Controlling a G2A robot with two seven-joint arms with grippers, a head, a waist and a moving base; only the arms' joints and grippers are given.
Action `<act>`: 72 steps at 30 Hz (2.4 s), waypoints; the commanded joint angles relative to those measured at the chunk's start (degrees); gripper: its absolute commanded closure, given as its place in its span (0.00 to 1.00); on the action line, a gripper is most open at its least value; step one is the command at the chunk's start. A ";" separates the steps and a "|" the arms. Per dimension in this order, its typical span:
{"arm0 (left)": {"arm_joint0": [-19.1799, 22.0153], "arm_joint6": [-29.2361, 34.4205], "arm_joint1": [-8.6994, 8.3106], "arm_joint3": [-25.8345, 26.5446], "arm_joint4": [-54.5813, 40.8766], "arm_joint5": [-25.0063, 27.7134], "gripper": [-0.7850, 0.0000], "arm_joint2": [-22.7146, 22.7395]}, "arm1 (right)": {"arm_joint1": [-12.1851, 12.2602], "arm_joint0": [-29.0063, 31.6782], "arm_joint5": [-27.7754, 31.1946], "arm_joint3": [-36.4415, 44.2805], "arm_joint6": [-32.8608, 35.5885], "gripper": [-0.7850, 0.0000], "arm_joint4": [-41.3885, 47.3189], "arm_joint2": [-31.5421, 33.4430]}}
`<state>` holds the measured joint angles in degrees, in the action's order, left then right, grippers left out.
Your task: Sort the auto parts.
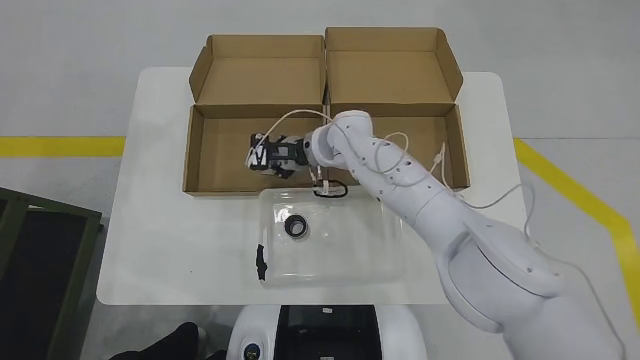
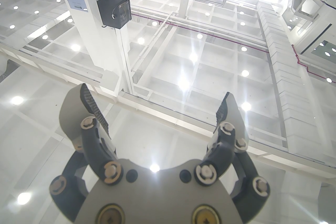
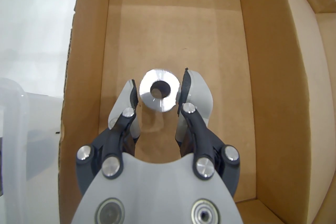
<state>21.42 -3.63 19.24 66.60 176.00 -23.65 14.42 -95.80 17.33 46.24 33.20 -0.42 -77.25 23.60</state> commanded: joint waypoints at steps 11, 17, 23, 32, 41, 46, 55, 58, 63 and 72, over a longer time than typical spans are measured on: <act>0.00 0.00 0.00 0.00 0.00 0.00 0.00 0.00 | 2.27 -2.00 0.64 6.45 -2.36 0.44 -0.04 5.38; 0.00 0.00 0.00 0.00 0.00 0.00 0.00 0.00 | 5.40 1.44 2.08 15.29 2.27 0.40 -0.51 9.41; 0.00 0.00 0.00 0.00 0.00 0.00 0.00 0.00 | 10.13 8.82 4.77 29.26 9.65 0.38 0.61 17.25; 0.00 0.00 0.00 0.00 0.00 0.00 0.00 0.00 | 15.94 23.99 10.52 53.66 24.70 0.30 6.28 29.13; 0.00 0.00 0.00 0.00 0.00 0.00 0.00 0.00 | 19.43 34.67 11.76 67.94 33.80 0.28 11.79 33.13; 0.00 0.00 0.00 0.00 0.00 0.00 0.00 0.00 | 21.45 38.65 11.76 72.28 36.97 0.29 13.92 33.06; 0.00 0.00 0.00 0.00 0.00 0.00 0.00 0.00 | 24.15 42.64 11.76 73.68 37.58 0.27 14.88 30.35; 0.00 0.00 0.00 0.00 0.00 0.00 0.00 0.00 | 24.69 43.17 11.76 72.56 36.34 0.26 13.06 29.53; 0.00 0.00 0.00 0.00 0.00 0.00 0.00 0.00 | 25.25 43.75 11.66 70.86 33.51 0.24 8.64 29.48; 0.00 0.00 0.00 0.00 0.00 0.00 0.00 0.00 | 25.45 44.47 8.12 66.04 26.95 0.17 2.01 28.58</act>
<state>21.42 -3.63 19.24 66.60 176.00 -23.65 14.42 -70.33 61.90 54.79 100.02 27.31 -74.42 52.37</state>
